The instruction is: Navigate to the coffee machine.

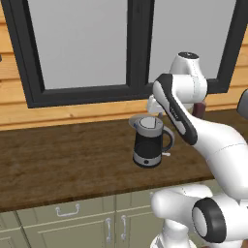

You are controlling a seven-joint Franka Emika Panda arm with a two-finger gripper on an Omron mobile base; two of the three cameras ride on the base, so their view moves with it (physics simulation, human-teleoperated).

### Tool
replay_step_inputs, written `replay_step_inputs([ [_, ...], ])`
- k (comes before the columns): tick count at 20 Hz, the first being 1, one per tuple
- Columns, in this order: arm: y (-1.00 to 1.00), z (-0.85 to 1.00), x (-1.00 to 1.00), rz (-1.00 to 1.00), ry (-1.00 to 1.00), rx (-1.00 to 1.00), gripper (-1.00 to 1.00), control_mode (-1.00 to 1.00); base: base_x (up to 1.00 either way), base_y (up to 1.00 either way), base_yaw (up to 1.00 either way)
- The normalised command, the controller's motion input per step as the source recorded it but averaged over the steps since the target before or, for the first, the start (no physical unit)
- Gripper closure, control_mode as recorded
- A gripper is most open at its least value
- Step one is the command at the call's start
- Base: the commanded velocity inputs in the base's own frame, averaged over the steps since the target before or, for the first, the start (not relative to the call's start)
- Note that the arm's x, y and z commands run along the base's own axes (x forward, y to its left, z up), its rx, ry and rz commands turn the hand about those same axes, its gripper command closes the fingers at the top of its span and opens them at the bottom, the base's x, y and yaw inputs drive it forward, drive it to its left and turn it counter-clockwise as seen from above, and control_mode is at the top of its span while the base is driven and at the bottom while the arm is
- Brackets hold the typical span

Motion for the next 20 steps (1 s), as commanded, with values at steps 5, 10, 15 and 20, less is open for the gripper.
replay_step_inputs([
  [5,0.0,0.0,-0.54,0.0,-0.02,0.0,-1.0,-1.0,0.0,0.0,0.0],
  [10,0.01,0.01,-1.0,0.01,-0.25,0.0,-1.0,-1.0,0.0,0.0,0.0],
  [15,0.0,0.09,-0.81,0.0,-0.3,0.0,-1.0,-1.0,0.0,0.0,0.0],
  [20,-0.01,0.14,-0.58,0.0,-0.32,0.0,-1.0,-1.0,0.0,0.0,0.0],
])
